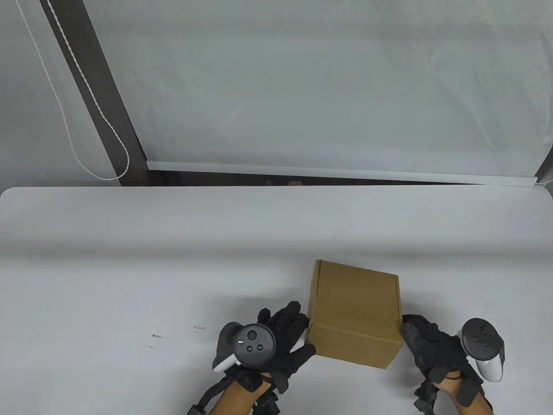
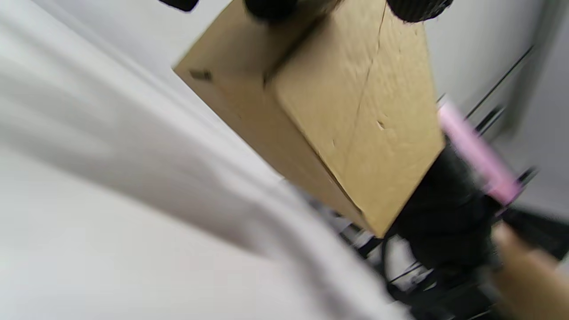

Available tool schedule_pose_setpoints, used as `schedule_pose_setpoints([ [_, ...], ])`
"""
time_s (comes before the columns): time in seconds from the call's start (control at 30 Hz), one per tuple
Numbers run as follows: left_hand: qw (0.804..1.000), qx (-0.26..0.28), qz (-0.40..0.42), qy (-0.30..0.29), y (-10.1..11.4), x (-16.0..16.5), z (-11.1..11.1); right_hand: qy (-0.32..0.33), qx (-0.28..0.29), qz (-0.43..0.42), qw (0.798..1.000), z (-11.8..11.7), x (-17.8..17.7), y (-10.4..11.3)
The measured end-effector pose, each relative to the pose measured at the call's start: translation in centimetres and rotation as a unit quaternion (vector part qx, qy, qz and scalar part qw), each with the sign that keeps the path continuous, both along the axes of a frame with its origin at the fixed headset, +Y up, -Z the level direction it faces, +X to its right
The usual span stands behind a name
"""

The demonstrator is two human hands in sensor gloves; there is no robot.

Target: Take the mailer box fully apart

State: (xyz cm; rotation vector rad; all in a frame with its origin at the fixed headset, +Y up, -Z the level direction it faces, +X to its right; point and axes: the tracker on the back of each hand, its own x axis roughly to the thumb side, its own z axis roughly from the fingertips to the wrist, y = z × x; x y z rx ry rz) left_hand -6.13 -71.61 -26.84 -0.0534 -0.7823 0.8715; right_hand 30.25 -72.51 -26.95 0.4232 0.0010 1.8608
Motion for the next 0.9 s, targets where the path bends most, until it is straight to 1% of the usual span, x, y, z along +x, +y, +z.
schedule_pose_setpoints([
  [0.1,0.994,-0.007,0.108,-0.030,0.5,0.9,0.8,0.037,0.018,-0.057,0.998,0.7,-1.3,0.7],
  [0.13,0.991,-0.002,0.133,-0.017,0.8,0.9,1.2,0.027,0.039,-0.045,0.998,1.0,-1.5,1.0],
  [0.17,0.990,0.009,0.142,-0.018,1.1,0.9,1.3,0.023,0.048,-0.034,0.998,1.0,-1.6,1.2],
  [0.2,0.989,0.026,0.142,-0.012,1.7,0.7,1.4,0.018,0.054,-0.020,0.998,1.2,-1.6,1.5],
  [0.23,0.991,0.040,0.131,0.008,2.0,0.5,1.6,0.014,0.061,-0.019,0.998,1.3,-1.7,1.6],
  [0.3,0.992,0.074,0.099,0.021,2.4,0.2,1.6,-0.012,0.066,-0.031,0.997,1.4,-1.5,1.7],
  [0.37,0.992,0.091,0.080,0.029,2.5,0.0,1.6,-0.023,0.063,-0.028,0.997,1.3,-1.4,1.8],
  [0.4,0.992,0.097,0.077,0.035,2.4,-0.1,1.5,-0.016,0.059,-0.019,0.998,1.2,-1.3,1.7],
  [0.43,0.992,0.101,0.071,0.039,2.4,-0.2,1.2,-0.007,0.047,-0.004,0.999,1.0,-1.3,1.6],
  [0.47,0.995,0.079,0.040,0.035,2.1,-0.1,0.9,0.001,0.023,0.013,1.000,0.7,-1.3,1.2],
  [0.5,0.999,0.043,-0.004,0.026,1.7,-0.1,0.5,-0.001,-0.008,0.033,0.999,0.5,-1.3,0.8],
  [0.53,0.998,-0.007,-0.066,-0.006,0.9,0.2,0.2,0.004,-0.063,0.080,0.995,0.3,-1.4,-0.1],
  [0.57,0.992,-0.043,-0.109,-0.040,0.2,0.3,0.1,0.032,-0.106,0.142,0.984,0.1,-1.3,-1.0],
  [0.6,0.993,-0.046,-0.096,-0.054,0.2,0.4,0.0,0.057,-0.127,0.154,0.978,0.0,-1.0,-1.5],
  [0.63,0.997,-0.029,-0.070,-0.026,0.7,0.5,0.2,0.080,-0.135,0.099,0.983,-0.3,-0.9,-2.0],
  [0.67,0.997,-0.009,-0.075,-0.025,1.2,0.6,0.5,0.071,-0.161,0.056,0.983,-0.2,-1.0,-2.1],
  [0.7,0.996,-0.001,-0.082,-0.017,1.4,0.6,0.7,0.069,-0.168,0.055,0.982,-0.2,-1.0,-2.2],
  [0.8,0.994,0.021,-0.107,-0.010,1.9,0.8,1.1,0.057,-0.140,0.082,0.985,-0.2,-1.1,-2.0],
  [0.9,0.994,0.017,-0.107,-0.021,1.7,0.8,1.1,0.058,-0.141,0.079,0.985,-0.2,-1.2,-2.1],
])
